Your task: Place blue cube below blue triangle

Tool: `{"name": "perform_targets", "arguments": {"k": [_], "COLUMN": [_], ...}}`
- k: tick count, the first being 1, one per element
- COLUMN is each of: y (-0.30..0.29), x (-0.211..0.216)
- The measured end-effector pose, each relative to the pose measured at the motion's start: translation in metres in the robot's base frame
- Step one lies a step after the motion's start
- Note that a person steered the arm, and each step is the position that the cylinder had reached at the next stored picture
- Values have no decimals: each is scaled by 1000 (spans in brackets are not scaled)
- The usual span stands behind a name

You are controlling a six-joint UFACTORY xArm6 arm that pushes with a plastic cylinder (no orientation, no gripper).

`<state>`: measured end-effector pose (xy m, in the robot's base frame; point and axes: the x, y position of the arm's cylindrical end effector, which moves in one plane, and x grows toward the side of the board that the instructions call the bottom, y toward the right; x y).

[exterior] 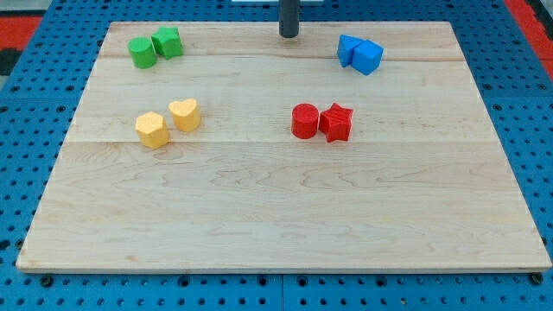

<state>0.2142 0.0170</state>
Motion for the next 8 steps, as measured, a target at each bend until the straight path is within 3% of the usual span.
{"name": "perform_targets", "arguments": {"k": [2, 3, 4, 5, 7, 8], "y": [15, 111, 130, 68, 66, 97], "x": [-5, -6, -7, 21, 33, 29]}}
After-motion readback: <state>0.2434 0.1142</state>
